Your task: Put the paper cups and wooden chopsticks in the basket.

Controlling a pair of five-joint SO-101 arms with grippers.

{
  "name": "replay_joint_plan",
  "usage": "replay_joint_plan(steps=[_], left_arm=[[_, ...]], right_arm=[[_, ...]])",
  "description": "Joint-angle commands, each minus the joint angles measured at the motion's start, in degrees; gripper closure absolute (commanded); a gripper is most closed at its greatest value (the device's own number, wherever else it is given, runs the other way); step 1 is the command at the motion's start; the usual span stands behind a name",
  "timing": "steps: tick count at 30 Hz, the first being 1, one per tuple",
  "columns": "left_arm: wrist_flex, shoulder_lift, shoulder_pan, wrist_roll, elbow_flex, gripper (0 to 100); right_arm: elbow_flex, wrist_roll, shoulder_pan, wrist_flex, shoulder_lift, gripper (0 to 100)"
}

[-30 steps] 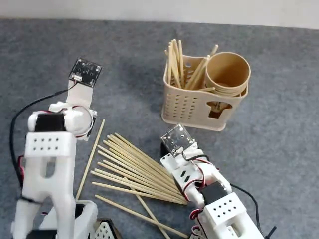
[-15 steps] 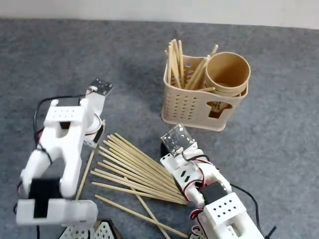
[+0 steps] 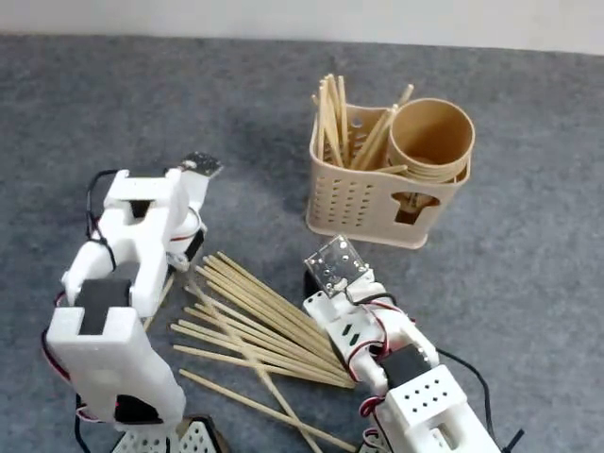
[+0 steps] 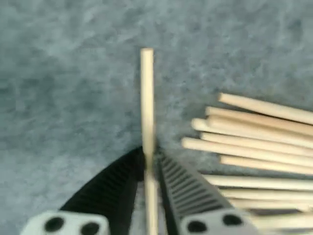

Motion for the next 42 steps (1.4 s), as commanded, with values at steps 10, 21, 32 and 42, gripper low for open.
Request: replay_joint_plan(steps=[10,21,32,42], left_arm=[[12.7,0.2,-2.2,-0.2,-16.9,100],[25.1,0.2,-4.0,-0.1,-35.5,100],[30.1,0.2,-0.8,8.1,-53.6,100],[29.6,-9.8,8.5,14.2,-60.8,100]], right_arm=[[-0.1,0.6,-0.2,-1.3,-1.4,87.9],[-0.1,0.6,-0.2,-1.3,-1.4,87.9],[-0.1,0.4,-0.3,-1.3,-1.4,87.9],[-0.1,0.6,-0.3,-1.3,-1.4,87.9]])
